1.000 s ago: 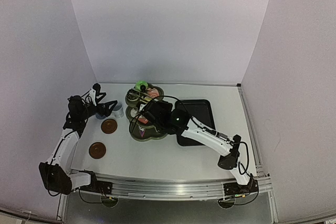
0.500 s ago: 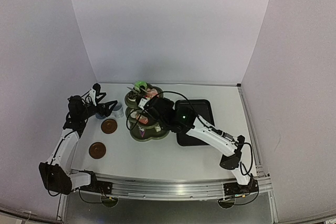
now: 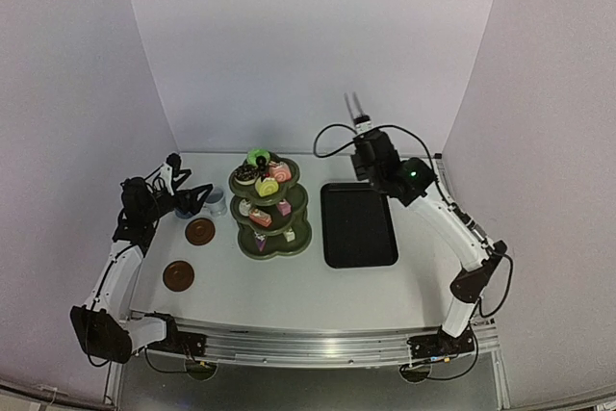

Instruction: Serve the afternoon tea

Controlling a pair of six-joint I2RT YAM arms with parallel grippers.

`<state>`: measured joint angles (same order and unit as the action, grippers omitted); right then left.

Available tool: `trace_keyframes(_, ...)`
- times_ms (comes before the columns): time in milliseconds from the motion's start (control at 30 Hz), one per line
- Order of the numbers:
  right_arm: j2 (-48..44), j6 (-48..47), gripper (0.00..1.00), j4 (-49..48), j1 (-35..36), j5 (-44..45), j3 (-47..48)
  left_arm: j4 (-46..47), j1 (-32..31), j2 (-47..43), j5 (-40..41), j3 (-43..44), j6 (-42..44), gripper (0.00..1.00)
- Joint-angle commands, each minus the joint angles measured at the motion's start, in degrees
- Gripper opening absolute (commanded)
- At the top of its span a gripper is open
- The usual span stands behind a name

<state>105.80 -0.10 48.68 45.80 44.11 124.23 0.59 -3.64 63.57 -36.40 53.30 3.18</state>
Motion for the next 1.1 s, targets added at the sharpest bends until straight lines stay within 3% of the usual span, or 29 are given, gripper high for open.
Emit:
trace_keyframes(0, -8.0, 19.9, 0.30, -0.6, -9.0, -5.1, -14.3, -1.4, 0.2, -3.1, 2.2, -1.5, 0.3, 0.97)
trace_keyframes(300, -4.5, 30.2, 0.30, -1.1, -15.2, -18.0, -33.1, -4.6, 0.2, -5.7, 6.4, -4.1, -2.3, 0.97)
trace_keyframes(633, 1.7, 35.6, 0.30, -8.5, -15.2, -25.4, -43.3, -6.4, 0.2, -8.3, 9.2, -6.1, -2.7, 0.97)
trace_keyframes(1067, 5.7, 33.2, 0.31, -13.8, -14.3, -31.1, -50.3, -6.5, 0.2, -8.5, 10.1, -7.0, -2.3, 0.97)
